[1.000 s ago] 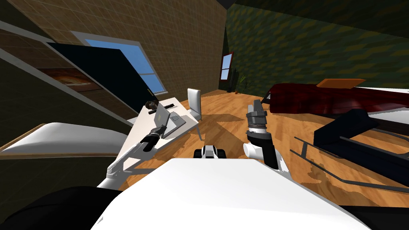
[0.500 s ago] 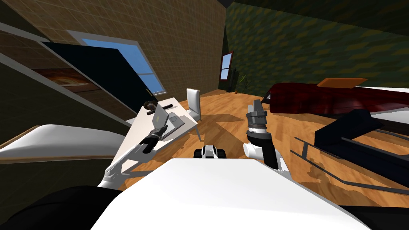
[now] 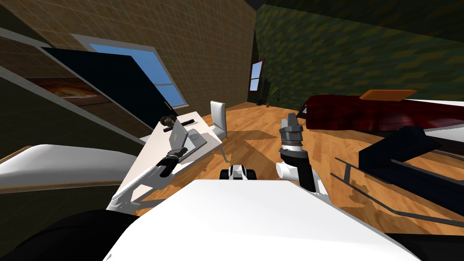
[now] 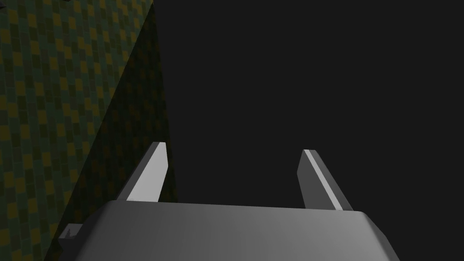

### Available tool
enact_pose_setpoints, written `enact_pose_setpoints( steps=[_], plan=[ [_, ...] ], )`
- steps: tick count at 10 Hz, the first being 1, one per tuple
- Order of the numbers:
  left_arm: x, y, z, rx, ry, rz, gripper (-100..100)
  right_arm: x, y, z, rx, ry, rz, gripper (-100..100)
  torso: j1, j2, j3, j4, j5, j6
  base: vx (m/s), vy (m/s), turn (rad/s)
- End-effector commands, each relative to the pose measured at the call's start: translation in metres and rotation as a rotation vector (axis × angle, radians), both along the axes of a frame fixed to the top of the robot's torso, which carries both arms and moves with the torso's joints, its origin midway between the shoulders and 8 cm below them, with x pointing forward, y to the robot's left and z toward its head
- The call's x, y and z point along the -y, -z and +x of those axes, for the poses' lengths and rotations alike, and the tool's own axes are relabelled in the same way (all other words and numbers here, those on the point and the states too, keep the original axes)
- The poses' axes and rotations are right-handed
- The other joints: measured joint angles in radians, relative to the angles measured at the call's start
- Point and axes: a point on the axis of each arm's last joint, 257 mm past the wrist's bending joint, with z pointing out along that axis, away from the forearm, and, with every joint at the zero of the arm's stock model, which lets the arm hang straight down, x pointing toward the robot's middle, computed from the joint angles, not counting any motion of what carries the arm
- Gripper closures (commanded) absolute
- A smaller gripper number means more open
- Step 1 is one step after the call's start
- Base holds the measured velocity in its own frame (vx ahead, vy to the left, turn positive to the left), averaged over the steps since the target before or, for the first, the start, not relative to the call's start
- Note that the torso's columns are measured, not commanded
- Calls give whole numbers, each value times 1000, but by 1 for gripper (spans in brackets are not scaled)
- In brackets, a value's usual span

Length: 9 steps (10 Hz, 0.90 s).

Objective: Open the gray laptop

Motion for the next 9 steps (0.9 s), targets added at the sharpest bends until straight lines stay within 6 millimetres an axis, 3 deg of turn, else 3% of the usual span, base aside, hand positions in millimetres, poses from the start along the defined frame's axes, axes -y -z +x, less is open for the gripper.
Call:
enact_pose_setpoints(
  steps=[1, 2, 9],
  plan=[
    [-1, 3, -6, -31, 1, 25, 100, 0, 0, 0, 0, 0, 0, 0, 1, 2, 1, 1, 0, 0, 53, -26, 1],
    [4, -4, -5, -22, 5, 21, -100, 0, 0, 0, 0, 0, 0, 0, 2, 5, 3, 2, 1, 0, 19, 3, 30],
    [35, -42, 3, 38, 37, -28, -100, 0, 0, 0, 0, 0, 0, 0, 0, 1, 1, 0, 0, 0, 8, 23, 40]
  ],
)
